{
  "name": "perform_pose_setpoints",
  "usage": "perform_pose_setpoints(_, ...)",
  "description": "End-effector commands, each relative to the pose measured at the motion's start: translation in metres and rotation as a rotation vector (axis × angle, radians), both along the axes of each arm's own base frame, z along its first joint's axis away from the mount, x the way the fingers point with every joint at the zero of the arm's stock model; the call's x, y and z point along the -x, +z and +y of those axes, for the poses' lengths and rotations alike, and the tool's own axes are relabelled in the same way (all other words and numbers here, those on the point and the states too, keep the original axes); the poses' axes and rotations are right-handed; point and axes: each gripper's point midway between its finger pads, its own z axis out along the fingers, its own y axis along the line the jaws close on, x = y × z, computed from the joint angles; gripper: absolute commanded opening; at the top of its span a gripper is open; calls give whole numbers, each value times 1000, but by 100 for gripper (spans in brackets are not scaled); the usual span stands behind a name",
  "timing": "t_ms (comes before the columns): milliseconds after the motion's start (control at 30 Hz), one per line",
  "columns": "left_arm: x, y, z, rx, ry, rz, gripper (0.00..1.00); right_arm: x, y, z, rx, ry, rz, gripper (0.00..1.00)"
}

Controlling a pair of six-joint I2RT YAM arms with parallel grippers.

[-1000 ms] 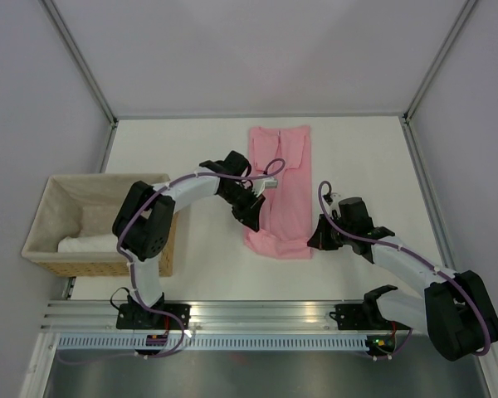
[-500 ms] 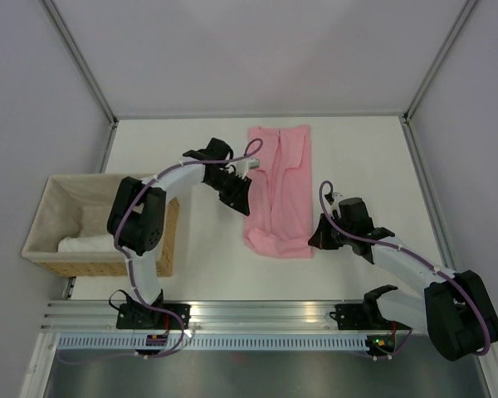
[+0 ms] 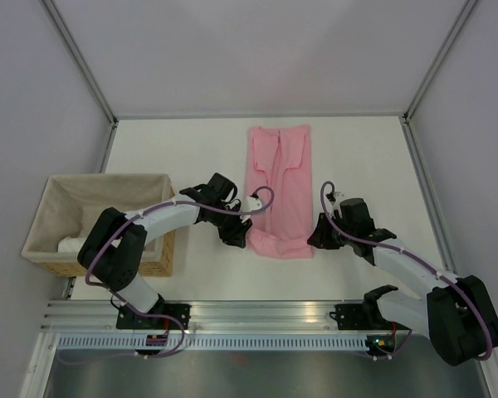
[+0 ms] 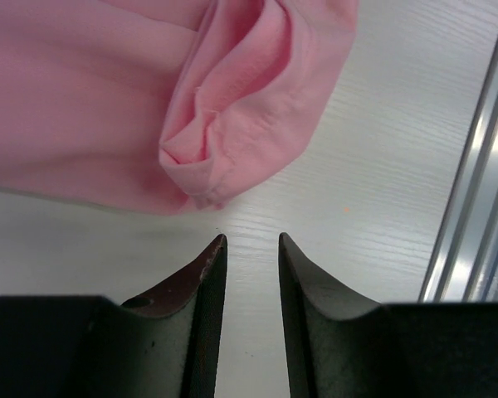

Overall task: Roll the t-shirts
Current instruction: Roll the tshirt

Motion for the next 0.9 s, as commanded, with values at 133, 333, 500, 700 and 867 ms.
perform_pose_setpoints(133, -39, 3, -21, 60, 14, -171, 37, -27, 69, 19, -63, 126, -237, 42)
perform_pose_setpoints(333, -17, 0, -33, 59, 11, -96, 37, -41, 113, 65, -345, 251, -422, 48)
perform_pose_setpoints(500, -24, -2, -27, 25, 103, -83, 36, -34, 94, 92, -349, 389, -430, 48)
perform_pose_setpoints(700, -37, 14, -33, 70, 83, -118, 38, -32, 81, 98, -280, 416, -396, 50)
perform_pose_setpoints(867, -37, 31, -29, 127, 36, -115, 52, -22, 86, 72, -203, 303, -322, 50)
